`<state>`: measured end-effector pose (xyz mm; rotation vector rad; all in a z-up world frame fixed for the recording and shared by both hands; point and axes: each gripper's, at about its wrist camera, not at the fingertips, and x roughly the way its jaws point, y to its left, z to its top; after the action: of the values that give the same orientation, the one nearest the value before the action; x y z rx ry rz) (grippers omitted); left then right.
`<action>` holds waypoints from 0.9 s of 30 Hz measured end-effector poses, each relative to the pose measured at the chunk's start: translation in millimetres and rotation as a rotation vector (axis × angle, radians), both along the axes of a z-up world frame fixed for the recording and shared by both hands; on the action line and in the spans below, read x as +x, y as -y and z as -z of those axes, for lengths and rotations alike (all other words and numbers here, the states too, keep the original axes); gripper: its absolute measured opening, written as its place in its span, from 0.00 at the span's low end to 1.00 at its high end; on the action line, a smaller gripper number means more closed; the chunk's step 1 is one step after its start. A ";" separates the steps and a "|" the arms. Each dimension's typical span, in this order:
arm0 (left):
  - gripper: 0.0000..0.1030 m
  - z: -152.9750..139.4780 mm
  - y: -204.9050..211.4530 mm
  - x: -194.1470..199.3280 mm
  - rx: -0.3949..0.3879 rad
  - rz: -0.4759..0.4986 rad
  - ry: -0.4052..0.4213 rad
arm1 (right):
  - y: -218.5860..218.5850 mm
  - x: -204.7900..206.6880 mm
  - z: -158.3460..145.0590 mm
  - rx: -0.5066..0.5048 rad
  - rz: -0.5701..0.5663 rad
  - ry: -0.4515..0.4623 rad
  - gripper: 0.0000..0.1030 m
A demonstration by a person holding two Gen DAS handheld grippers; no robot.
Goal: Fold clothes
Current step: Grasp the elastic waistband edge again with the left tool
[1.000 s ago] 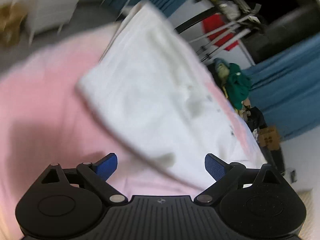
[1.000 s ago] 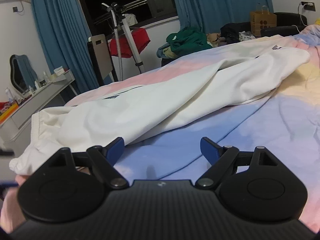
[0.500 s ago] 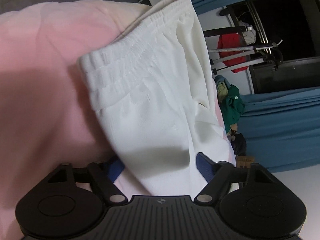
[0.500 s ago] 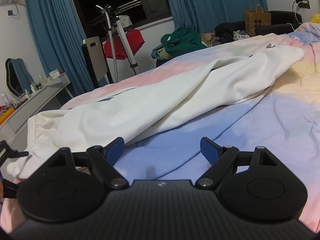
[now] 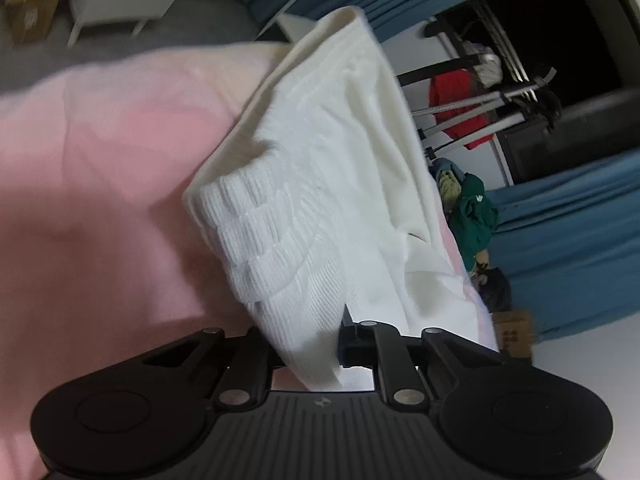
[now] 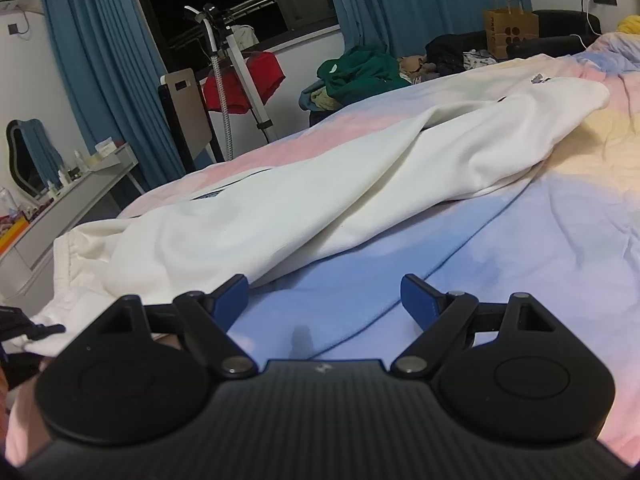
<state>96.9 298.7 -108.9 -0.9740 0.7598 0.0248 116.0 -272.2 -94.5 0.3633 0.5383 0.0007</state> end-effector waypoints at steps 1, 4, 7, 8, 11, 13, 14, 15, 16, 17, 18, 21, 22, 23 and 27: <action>0.10 -5.8 3.5 -4.5 0.030 0.002 0.016 | -0.6 0.3 0.0 -0.002 -0.004 0.000 0.82; 0.09 -20.8 13.8 -11.0 0.082 0.003 0.060 | -1.2 1.1 0.0 0.001 -0.016 0.000 0.82; 0.09 -34.7 19.4 -11.1 0.108 0.014 0.091 | 0.7 0.1 -0.7 0.007 -0.017 0.005 0.82; 0.09 -38.3 20.1 -14.9 0.111 0.017 0.099 | 1.5 -0.2 -0.9 0.012 -0.017 0.007 0.82; 0.09 -43.4 18.9 -23.8 0.083 0.010 0.106 | 3.6 0.1 -1.1 0.028 -0.017 0.009 0.82; 0.09 -43.3 16.7 -27.8 0.056 0.004 0.104 | 4.1 0.6 -1.6 0.035 -0.018 0.010 0.82; 0.09 -41.5 16.3 -25.5 0.050 0.004 0.098 | 4.5 0.7 -2.2 0.035 -0.016 0.012 0.82; 0.09 -39.2 15.9 -23.1 0.048 0.008 0.090 | 5.1 0.8 -2.9 0.035 -0.015 0.015 0.82; 0.09 -36.9 15.5 -20.7 0.046 0.011 0.082 | 6.5 0.7 -4.0 0.038 -0.013 0.020 0.82; 0.09 -34.6 15.0 -18.3 0.044 0.015 0.074 | 8.3 0.8 -5.5 0.047 -0.009 0.025 0.82; 0.09 -31.9 14.6 -15.0 0.039 0.015 0.065 | 11.2 1.2 -7.6 0.063 -0.007 0.030 0.82; 0.09 -24.1 11.5 -6.7 0.013 0.008 0.041 | 20.6 3.3 -14.3 0.115 0.000 0.045 0.82; 0.09 -22.9 11.2 -5.3 0.008 0.007 0.037 | 26.6 7.9 -18.7 0.148 -0.001 0.049 0.82; 0.09 -22.7 12.2 -3.2 0.004 0.004 0.034 | 33.3 13.5 -22.9 0.182 0.000 0.054 0.82; 0.09 -23.3 13.5 -0.6 0.008 -0.003 0.030 | 70.0 49.3 -37.5 0.313 0.035 0.072 0.83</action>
<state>96.4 285.2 -85.6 -0.9655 0.7308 0.0157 165.3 -342.2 -57.1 0.6751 0.4606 0.0650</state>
